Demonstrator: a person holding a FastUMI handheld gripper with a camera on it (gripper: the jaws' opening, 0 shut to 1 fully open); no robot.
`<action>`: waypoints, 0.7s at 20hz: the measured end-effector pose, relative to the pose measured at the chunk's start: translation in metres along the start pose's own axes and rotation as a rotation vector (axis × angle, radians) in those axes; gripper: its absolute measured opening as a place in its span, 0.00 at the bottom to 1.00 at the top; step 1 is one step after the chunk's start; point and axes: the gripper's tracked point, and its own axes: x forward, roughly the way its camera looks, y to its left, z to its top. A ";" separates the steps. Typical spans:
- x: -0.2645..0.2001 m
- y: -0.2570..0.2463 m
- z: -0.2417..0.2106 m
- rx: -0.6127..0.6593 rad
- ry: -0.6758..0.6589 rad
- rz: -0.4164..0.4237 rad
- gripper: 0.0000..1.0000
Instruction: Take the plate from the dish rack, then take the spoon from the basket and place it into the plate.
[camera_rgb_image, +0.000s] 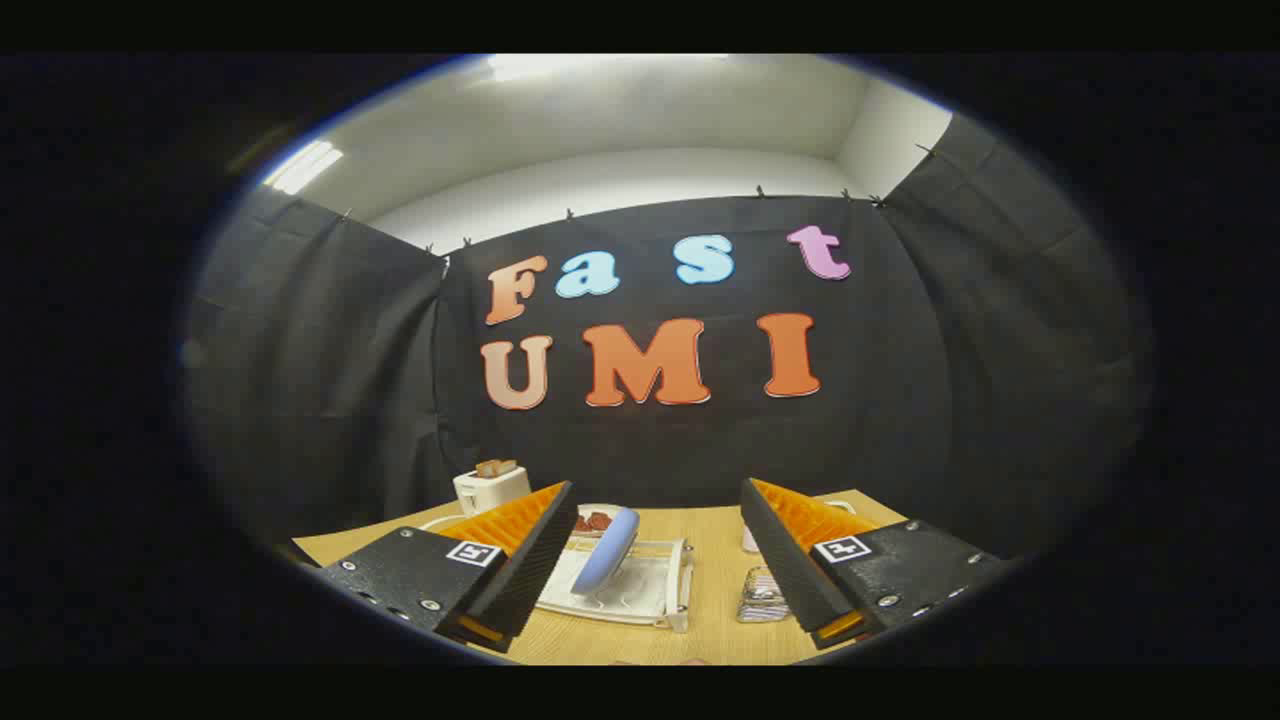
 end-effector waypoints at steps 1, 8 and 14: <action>-0.001 0.001 0.000 -0.007 0.000 -0.003 0.98; 0.000 0.018 -0.007 -0.058 0.013 0.019 0.98; 0.000 0.018 -0.007 -0.104 0.013 -0.008 0.98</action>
